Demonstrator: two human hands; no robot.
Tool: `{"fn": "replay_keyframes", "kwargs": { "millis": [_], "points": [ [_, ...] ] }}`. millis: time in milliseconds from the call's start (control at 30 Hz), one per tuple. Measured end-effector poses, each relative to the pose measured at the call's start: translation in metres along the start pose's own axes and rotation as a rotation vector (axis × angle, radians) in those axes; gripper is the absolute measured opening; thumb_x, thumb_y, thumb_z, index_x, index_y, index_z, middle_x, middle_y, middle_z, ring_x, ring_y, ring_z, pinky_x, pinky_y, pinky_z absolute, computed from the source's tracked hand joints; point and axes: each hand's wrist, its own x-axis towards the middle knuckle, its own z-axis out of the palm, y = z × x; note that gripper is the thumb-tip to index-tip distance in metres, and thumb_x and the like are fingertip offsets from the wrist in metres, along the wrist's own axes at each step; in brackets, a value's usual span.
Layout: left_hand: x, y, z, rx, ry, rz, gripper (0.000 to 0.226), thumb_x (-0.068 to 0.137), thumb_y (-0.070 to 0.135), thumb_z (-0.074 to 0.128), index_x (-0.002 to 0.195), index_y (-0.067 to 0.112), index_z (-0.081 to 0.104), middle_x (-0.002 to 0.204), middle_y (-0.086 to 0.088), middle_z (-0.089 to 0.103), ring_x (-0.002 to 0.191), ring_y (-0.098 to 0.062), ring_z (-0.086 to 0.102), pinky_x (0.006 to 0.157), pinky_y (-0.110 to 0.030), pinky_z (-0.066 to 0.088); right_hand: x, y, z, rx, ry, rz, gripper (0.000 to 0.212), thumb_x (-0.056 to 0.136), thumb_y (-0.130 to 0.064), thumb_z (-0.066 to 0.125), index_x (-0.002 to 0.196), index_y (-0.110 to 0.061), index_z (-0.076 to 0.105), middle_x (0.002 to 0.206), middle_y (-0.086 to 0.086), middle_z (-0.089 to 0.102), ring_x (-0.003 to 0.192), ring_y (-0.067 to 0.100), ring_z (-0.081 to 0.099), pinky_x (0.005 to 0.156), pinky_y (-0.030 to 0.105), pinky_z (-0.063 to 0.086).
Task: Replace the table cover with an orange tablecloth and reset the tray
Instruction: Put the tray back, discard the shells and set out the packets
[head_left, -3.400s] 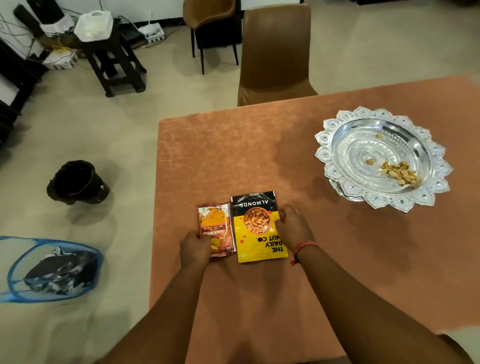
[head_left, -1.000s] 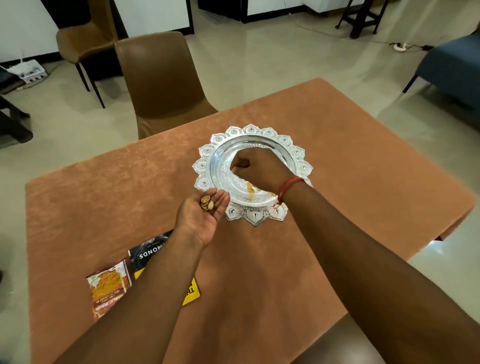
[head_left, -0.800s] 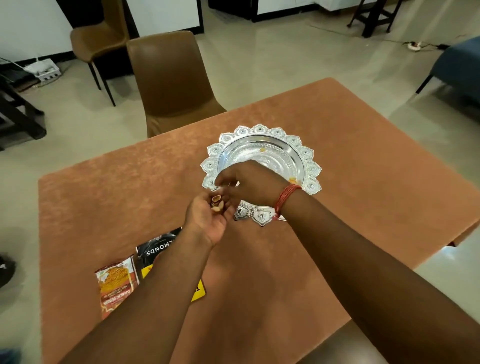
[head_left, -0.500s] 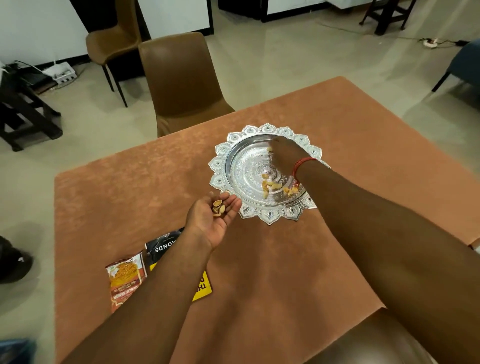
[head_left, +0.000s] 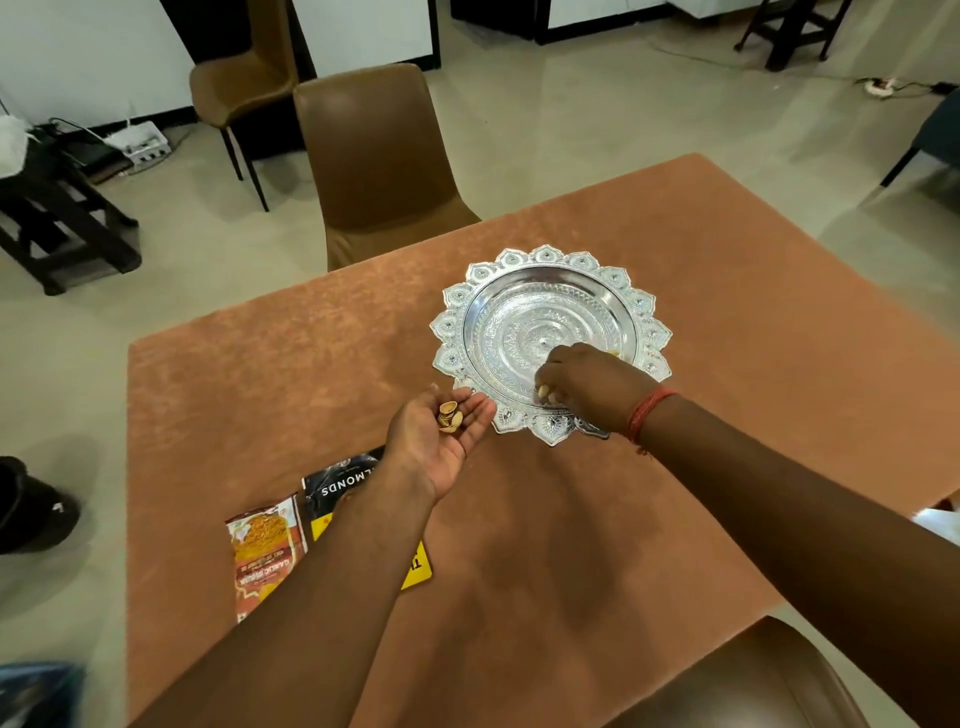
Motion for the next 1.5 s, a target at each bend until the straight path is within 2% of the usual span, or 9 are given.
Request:
{"fn": "replay_keyframes", "kwargs": {
  "millis": [167,367,433,633,800,967,1133,1367,1500],
  "points": [
    [-0.001,-0.009,0.001,0.031,0.015,-0.001,0.042,0.106,0.025,0.036,0.091,-0.008,0.058,0.092,-0.026,0.064,0.088,-0.034,0.066,0.065,-0.038,0.062,0.01,-0.008,0.001,-0.044,0.027,0.036,0.012,0.082,-0.005,0.068,0.081,-0.012,0.059,0.085,0.006,0.055,0.078,0.028,0.054,0.064,0.039,0.047],
    [-0.006,-0.009,-0.001,0.028,0.022,0.013,0.045,0.106,0.027,0.035,0.093,-0.008,0.058,0.091,-0.026,0.065,0.088,-0.034,0.067,0.066,-0.038,0.062,0.016,-0.013,-0.007,0.105,0.0,0.117,0.013,0.083,-0.011,0.074,0.081,-0.011,0.061,0.087,0.006,0.06,0.08,0.026,0.057,0.067,0.033,0.044],
    [-0.008,-0.008,-0.001,0.024,0.024,0.012,0.046,0.107,0.028,0.035,0.093,-0.008,0.058,0.092,-0.026,0.066,0.088,-0.034,0.067,0.065,-0.037,0.062,0.018,-0.013,-0.01,0.181,0.021,0.159,0.011,0.08,-0.004,0.071,0.079,-0.011,0.062,0.085,0.006,0.063,0.083,0.027,0.059,0.066,0.032,0.043],
    [-0.011,-0.008,0.001,0.013,0.039,0.0,0.048,0.107,0.031,0.034,0.091,-0.007,0.058,0.092,-0.026,0.064,0.086,-0.034,0.066,0.066,-0.04,0.062,0.019,-0.06,-0.04,0.501,0.219,0.192,0.01,0.082,-0.008,0.073,0.088,-0.015,0.073,0.078,-0.01,0.063,0.074,0.007,0.057,0.06,0.005,0.034],
    [-0.013,-0.012,0.011,0.006,0.009,0.005,0.04,0.107,0.025,0.033,0.083,0.005,0.059,0.064,-0.006,0.057,0.051,-0.016,0.061,0.054,-0.033,0.06,0.019,-0.104,-0.06,0.487,0.082,0.042,0.019,0.087,-0.009,0.066,0.101,-0.016,0.075,0.092,-0.003,0.073,0.085,0.01,0.065,0.074,0.02,0.048],
    [-0.01,-0.005,0.004,0.02,0.024,-0.021,0.038,0.105,0.02,0.039,0.085,-0.006,0.059,0.085,-0.023,0.065,0.079,-0.031,0.067,0.058,-0.036,0.062,0.026,-0.046,-0.057,0.175,0.167,0.227,0.019,0.094,-0.01,0.06,0.108,-0.011,0.072,0.107,0.01,0.069,0.101,0.028,0.064,0.08,0.029,0.046],
    [-0.009,-0.008,-0.001,0.029,0.021,-0.029,0.032,0.104,0.016,0.041,0.088,-0.006,0.059,0.088,-0.024,0.065,0.084,-0.032,0.067,0.061,-0.036,0.062,0.002,-0.01,-0.035,-0.109,-0.152,0.511,0.031,0.095,-0.013,0.051,0.124,-0.003,0.057,0.123,0.019,0.053,0.12,0.039,0.049,0.095,0.049,0.049],
    [-0.008,-0.012,0.0,0.064,0.024,-0.032,0.029,0.103,0.013,0.041,0.091,-0.007,0.059,0.09,-0.025,0.064,0.085,-0.033,0.066,0.062,-0.037,0.062,0.006,-0.042,-0.013,0.005,-0.118,0.47,0.03,0.096,-0.013,0.053,0.124,-0.002,0.057,0.131,0.021,0.047,0.121,0.041,0.046,0.098,0.046,0.045],
    [-0.006,-0.013,-0.001,0.069,0.035,-0.031,0.03,0.104,0.014,0.041,0.089,-0.006,0.059,0.092,-0.026,0.064,0.086,-0.033,0.066,0.059,-0.036,0.062,0.014,-0.053,-0.008,0.113,-0.117,0.358,0.019,0.096,-0.013,0.051,0.11,-0.006,0.062,0.122,0.019,0.053,0.109,0.038,0.055,0.085,0.038,0.044]
  ]
}}
